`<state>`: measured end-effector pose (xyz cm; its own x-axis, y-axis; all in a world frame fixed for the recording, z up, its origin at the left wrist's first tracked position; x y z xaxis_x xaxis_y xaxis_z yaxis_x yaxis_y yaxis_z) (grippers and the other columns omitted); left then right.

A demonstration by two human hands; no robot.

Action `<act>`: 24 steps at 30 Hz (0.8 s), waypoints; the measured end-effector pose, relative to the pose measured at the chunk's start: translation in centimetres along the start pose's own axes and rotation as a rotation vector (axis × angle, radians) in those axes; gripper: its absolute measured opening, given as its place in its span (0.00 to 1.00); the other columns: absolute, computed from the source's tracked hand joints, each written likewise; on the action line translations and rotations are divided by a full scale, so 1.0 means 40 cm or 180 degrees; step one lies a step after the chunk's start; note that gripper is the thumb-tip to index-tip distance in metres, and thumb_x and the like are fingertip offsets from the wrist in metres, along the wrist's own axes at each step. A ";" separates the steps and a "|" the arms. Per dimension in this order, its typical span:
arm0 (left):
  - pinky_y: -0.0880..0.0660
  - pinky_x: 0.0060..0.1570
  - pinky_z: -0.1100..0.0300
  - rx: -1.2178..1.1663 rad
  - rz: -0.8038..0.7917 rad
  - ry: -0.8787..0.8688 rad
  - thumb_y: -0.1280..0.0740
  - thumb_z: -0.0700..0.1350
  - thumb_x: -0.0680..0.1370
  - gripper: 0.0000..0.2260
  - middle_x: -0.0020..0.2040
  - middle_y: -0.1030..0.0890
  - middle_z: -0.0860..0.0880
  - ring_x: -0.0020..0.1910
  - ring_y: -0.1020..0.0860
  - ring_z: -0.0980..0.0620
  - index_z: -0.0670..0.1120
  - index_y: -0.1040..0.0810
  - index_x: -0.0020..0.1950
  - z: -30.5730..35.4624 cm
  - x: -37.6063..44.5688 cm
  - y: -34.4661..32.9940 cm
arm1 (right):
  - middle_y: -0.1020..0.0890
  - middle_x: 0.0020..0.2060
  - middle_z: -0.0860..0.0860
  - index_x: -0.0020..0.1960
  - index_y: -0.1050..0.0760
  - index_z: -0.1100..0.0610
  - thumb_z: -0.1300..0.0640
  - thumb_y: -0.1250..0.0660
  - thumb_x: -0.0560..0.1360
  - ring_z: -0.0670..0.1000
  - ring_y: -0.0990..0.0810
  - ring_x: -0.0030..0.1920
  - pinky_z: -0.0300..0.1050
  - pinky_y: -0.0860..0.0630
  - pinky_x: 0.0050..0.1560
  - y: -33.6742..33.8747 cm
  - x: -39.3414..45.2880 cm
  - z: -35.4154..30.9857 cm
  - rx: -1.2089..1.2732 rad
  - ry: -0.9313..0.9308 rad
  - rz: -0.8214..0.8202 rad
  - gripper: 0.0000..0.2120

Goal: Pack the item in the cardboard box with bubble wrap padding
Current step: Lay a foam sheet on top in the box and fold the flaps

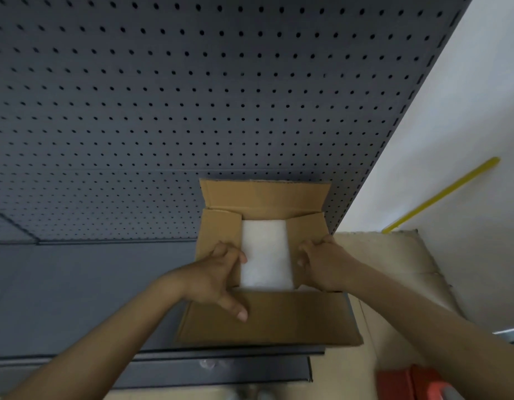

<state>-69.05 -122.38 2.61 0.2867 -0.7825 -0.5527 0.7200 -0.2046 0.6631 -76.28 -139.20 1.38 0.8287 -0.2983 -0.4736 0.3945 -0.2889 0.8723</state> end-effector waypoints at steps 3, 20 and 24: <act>0.41 0.73 0.53 0.0397 -0.0002 0.0022 0.23 0.64 0.62 0.49 0.73 0.46 0.54 0.75 0.46 0.47 0.55 0.47 0.74 0.024 -0.020 -0.014 | 0.24 0.62 0.58 0.70 0.39 0.62 0.52 0.48 0.82 0.60 0.31 0.65 0.54 0.37 0.69 0.001 -0.012 -0.010 -0.0201 -0.0039 -0.0086 0.21; 0.31 0.66 0.66 -0.0286 -0.0330 0.0016 0.34 0.65 0.72 0.39 0.74 0.34 0.54 0.67 0.30 0.56 0.50 0.43 0.77 -0.004 -0.056 0.046 | 0.34 0.73 0.53 0.75 0.40 0.56 0.45 0.54 0.83 0.54 0.32 0.69 0.44 0.35 0.66 0.042 -0.024 0.006 0.1037 -0.0142 -0.0645 0.25; 0.28 0.56 0.61 0.0292 0.0505 0.0141 0.38 0.62 0.77 0.24 0.62 0.23 0.54 0.57 0.25 0.55 0.51 0.29 0.68 -0.021 -0.010 0.139 | 0.36 0.75 0.48 0.77 0.43 0.48 0.31 0.56 0.76 0.52 0.36 0.74 0.49 0.41 0.75 0.089 -0.020 0.022 0.1552 -0.0177 -0.0700 0.35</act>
<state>-64.62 -122.71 6.10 0.4210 -0.7829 -0.4580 0.6035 -0.1352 0.7858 -75.90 -140.80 4.74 0.7198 -0.2269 -0.6561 0.3154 -0.7351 0.6002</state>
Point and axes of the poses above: each hand's wrist, its own x-axis towards the middle knuckle, its own y-axis out of the back of the hand, z = x × y, the point moved 10 cm from there along x, towards the middle knuckle
